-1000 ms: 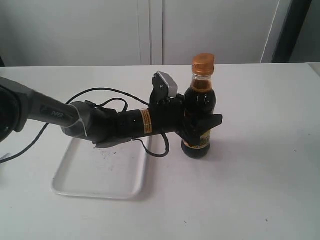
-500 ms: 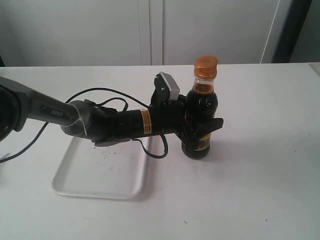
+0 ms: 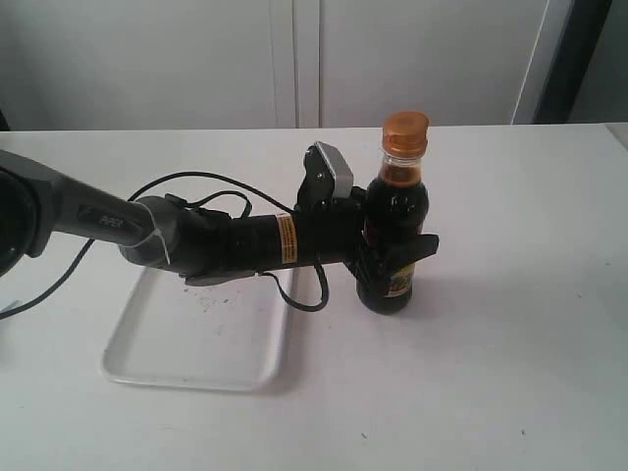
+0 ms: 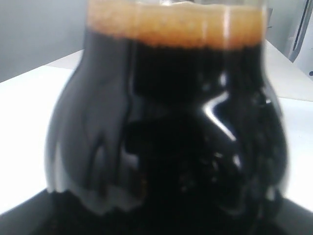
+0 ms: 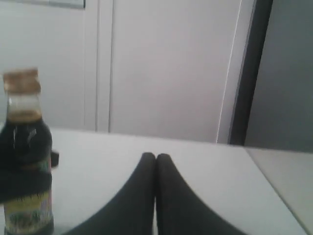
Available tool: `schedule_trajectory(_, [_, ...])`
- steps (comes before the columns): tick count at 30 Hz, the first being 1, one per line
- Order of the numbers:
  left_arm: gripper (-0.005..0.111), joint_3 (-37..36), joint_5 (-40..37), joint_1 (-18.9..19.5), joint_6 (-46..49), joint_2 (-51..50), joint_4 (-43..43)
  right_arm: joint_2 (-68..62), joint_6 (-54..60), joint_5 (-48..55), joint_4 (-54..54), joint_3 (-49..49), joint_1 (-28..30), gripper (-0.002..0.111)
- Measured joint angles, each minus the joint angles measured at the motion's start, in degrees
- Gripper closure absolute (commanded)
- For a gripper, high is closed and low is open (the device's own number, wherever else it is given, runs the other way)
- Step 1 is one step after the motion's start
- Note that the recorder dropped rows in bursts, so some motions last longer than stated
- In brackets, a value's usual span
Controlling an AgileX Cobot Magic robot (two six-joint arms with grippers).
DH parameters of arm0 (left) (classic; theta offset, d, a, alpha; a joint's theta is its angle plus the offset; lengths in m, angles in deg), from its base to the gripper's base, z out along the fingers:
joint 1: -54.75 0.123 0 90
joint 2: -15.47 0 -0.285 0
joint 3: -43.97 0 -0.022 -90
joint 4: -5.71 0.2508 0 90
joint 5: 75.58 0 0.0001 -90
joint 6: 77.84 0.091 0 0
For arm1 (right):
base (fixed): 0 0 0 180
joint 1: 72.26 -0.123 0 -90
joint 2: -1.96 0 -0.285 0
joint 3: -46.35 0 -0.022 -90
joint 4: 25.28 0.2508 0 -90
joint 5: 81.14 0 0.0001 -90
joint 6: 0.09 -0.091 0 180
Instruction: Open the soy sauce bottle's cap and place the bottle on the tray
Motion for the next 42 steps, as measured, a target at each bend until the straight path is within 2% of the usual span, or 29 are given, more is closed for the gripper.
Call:
schedule_trajectory(9, [0.107, 0.02, -0.49, 0.00, -0.68, 0.10, 0.74, 0.00, -16.77, -20.27, 0.53, 0.18, 0.00, 0.108])
schedule_trajectory(17, [0.107, 0.12, -0.69, 0.00, -0.80, 0.10, 0.82, -12.62, -14.35, -25.78, 0.61, 13.61, 0.00, 0.108])
schedule_trajectory(23, [0.107, 0.12, -0.69, 0.00, -0.91, 0.17, 1.28, -23.66, -13.60, -32.89, 0.61, 19.11, 0.00, 0.108])
schedule_trajectory(27, [0.107, 0.23, -0.82, 0.00, -1.01, 0.22, 1.50, -29.78, -13.46, -32.06, -1.40, 23.61, 0.00, 0.108])
schedule_trajectory(35, [0.107, 0.23, -0.93, 0.00, -1.33, 0.22, 1.87, -42.49, -13.15, -22.04, -11.58, 32.56, 0.00, 0.108])
schedule_trajectory(42, [0.107, 0.23, -0.93, 0.00, -1.56, 0.22, 1.87, -51.68, -12.38, -17.80, -21.39, 34.83, 0.00, 0.108])
